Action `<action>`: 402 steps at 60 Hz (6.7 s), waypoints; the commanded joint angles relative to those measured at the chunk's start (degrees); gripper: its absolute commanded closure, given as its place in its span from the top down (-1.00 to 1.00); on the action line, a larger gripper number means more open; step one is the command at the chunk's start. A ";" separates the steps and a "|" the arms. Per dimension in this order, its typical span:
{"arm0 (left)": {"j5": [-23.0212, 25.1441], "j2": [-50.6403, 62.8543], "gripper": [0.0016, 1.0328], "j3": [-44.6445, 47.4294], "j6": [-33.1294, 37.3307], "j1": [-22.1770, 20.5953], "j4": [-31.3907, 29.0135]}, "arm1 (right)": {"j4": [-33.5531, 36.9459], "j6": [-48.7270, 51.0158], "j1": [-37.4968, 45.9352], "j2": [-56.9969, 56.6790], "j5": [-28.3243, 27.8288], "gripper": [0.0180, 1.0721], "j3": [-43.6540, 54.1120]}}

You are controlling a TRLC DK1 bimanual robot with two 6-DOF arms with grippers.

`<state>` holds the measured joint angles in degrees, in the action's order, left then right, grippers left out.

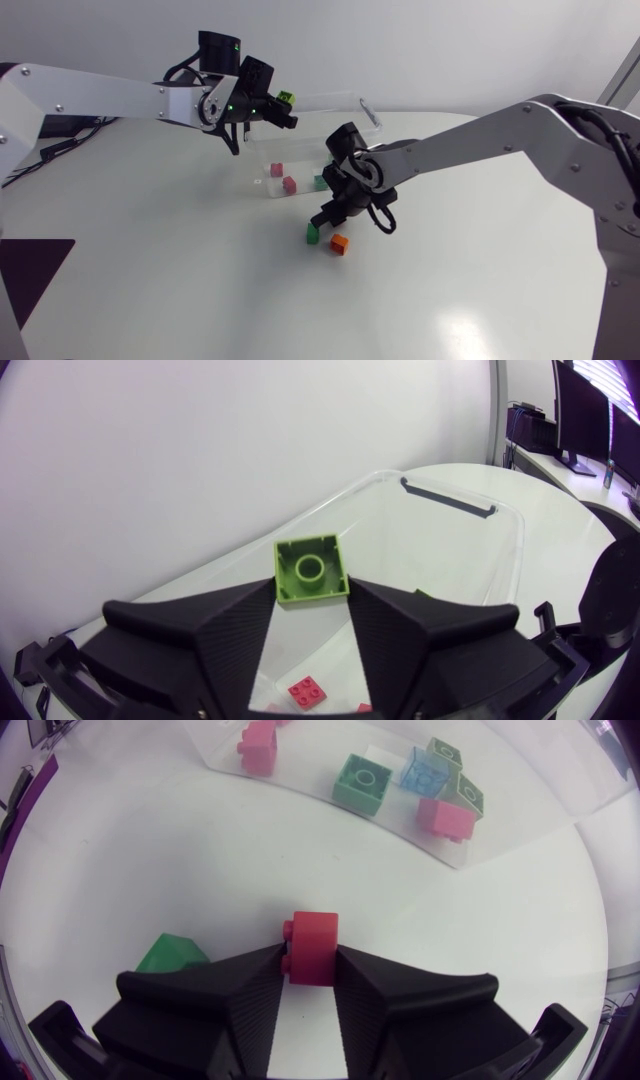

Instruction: Place the duplo bricks in the container

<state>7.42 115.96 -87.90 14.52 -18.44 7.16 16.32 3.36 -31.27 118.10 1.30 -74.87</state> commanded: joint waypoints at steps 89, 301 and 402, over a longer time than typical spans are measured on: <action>7.26 -14.80 0.91 30.68 6.57 -13.12 -10.06 | 3.28 -3.00 7.89 0.99 0.02 0.70 -27.52; -4.34 -4.52 -0.50 -2.28 -4.33 -2.57 -15.60 | -0.50 15.81 -2.04 -22.04 -2.00 -0.50 19.15; -7.42 -45.56 0.92 33.84 -1.96 6.04 -15.86 | -2.69 7.54 4.99 -5.96 5.91 0.91 -21.55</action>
<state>0.47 73.03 -56.14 12.08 -13.08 -8.36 15.35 11.94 -27.14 117.03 5.87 -99.55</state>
